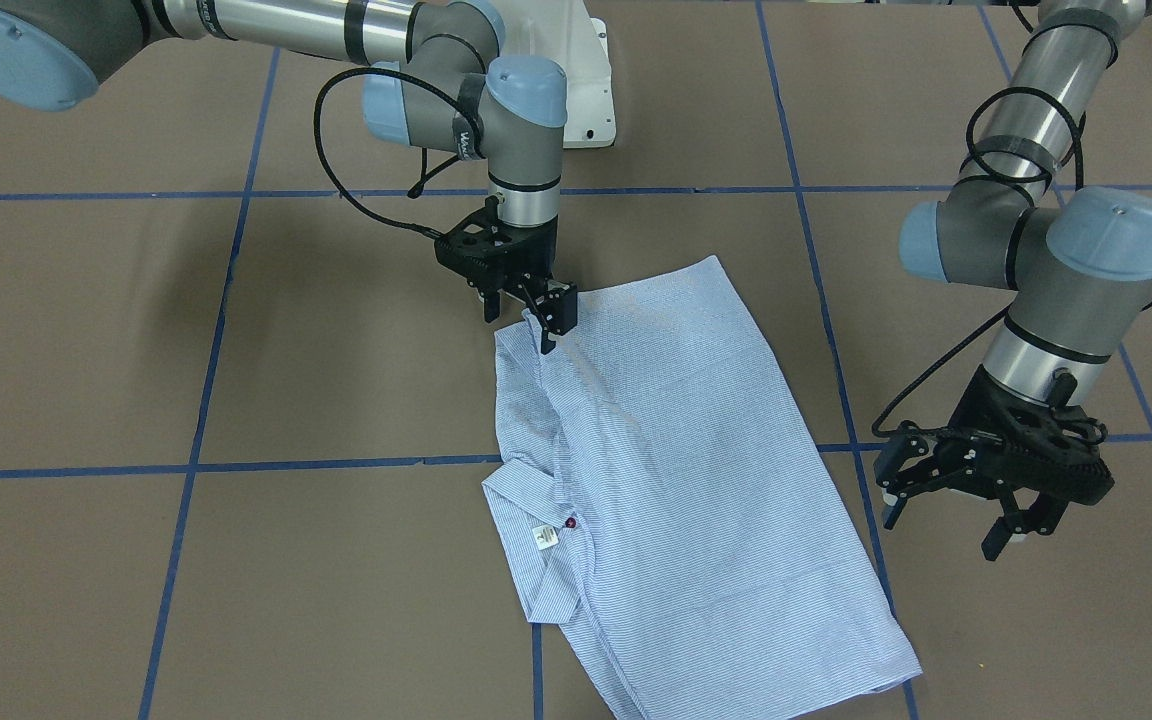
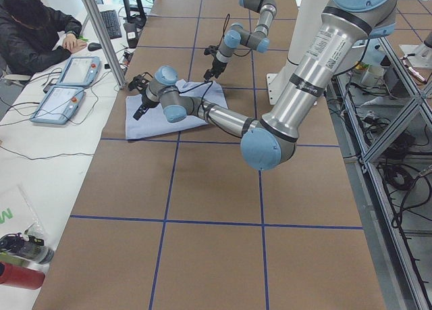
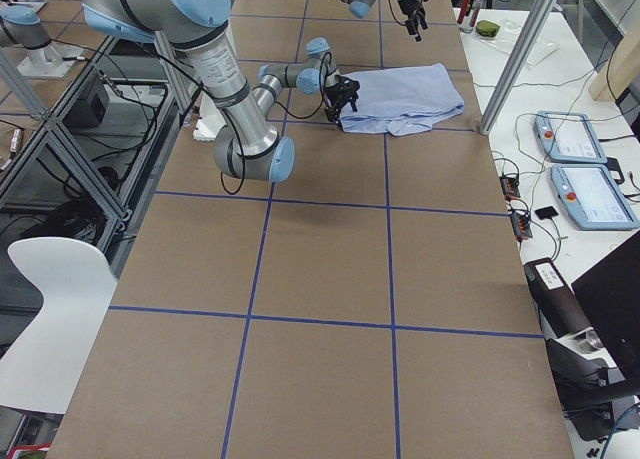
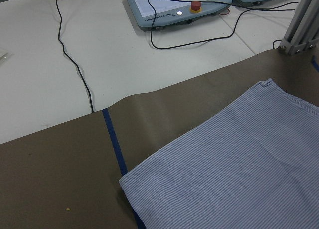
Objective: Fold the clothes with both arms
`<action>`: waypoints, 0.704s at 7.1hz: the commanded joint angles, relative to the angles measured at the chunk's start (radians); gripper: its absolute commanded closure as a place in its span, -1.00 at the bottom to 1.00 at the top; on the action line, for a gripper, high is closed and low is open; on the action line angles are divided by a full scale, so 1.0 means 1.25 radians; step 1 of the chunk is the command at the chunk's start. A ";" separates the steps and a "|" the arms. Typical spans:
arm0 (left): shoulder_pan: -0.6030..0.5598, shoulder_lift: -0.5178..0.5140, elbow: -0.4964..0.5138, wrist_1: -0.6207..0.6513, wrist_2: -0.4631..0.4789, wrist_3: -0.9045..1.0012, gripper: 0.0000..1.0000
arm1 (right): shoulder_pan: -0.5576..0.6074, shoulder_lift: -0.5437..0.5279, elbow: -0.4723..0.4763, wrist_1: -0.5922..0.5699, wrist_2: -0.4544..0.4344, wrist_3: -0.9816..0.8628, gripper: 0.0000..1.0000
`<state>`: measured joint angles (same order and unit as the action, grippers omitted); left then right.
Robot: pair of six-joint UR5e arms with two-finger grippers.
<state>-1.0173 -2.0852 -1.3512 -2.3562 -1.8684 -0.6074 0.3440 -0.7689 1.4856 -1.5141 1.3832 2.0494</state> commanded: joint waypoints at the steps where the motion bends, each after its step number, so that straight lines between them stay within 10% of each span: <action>1: 0.000 0.002 -0.001 0.000 0.000 0.000 -1.00 | -0.019 0.002 -0.008 0.003 -0.040 0.012 -0.85; 5: 0.001 0.003 0.000 0.000 0.000 0.000 -1.00 | -0.025 0.002 -0.014 0.005 -0.054 0.010 0.24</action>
<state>-1.0156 -2.0819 -1.3521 -2.3562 -1.8684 -0.6075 0.3139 -0.7687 1.4695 -1.5096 1.3171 2.0622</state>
